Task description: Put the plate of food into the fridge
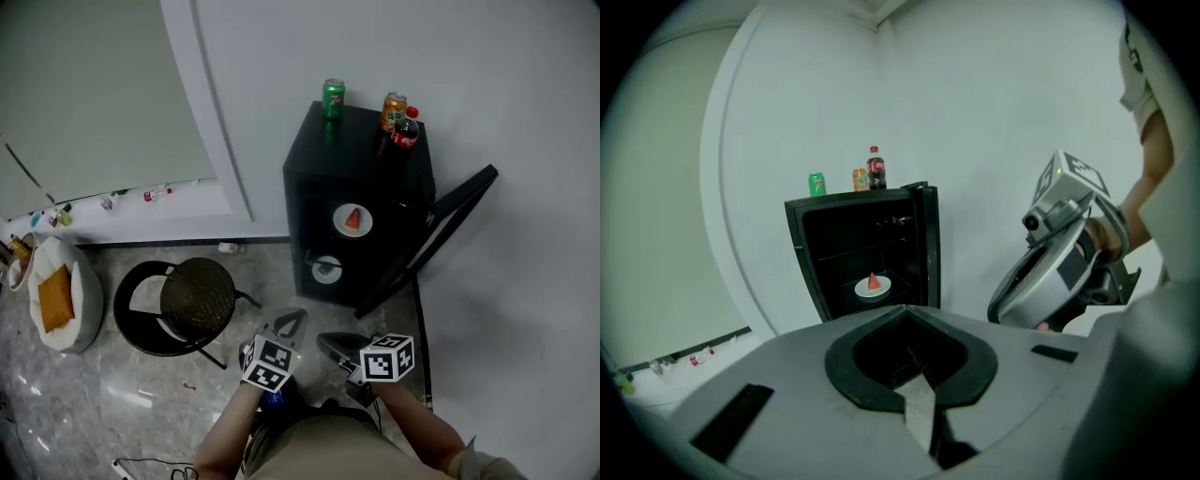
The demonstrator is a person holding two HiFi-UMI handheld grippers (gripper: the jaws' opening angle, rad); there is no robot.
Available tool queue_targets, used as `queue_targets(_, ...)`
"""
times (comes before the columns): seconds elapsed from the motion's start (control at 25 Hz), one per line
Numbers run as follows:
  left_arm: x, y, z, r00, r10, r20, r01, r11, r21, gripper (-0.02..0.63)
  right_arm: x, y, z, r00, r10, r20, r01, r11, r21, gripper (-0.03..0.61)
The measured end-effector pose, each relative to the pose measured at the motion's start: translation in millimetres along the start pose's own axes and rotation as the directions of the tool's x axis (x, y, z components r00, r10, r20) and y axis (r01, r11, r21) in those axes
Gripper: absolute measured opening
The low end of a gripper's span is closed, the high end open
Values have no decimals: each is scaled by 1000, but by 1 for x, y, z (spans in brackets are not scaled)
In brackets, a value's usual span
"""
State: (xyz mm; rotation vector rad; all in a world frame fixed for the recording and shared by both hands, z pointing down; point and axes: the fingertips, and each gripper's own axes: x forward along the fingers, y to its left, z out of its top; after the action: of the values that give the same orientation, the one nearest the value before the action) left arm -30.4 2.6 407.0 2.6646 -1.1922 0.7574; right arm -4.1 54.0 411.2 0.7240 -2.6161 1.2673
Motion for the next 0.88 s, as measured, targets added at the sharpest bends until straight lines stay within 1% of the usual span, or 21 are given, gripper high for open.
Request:
queue_targets(0.12, 0, -16, 10, 1000, -12, 16, 12, 1000, 8, 9, -16, 5, 1, 1000, 2, 21, -2, 1000, -18, 23)
queue_targets(0.36, 0, -46, 19, 1000, -22, 18, 21, 999, 43, 9, -45, 6, -8, 998, 0, 57, 1, 1000, -12, 23)
queue_targets(0.6, -8, -66, 21, 1000, 2, 15, -3, 998, 58, 9, -65, 12, -17, 997, 23, 70, -21, 1000, -17, 21)
queue_targets(0.88, -20, -84, 19, 1000, 28, -14, -27, 997, 70, 9, -76, 15, -27, 997, 51, 56, -49, 999, -23, 21)
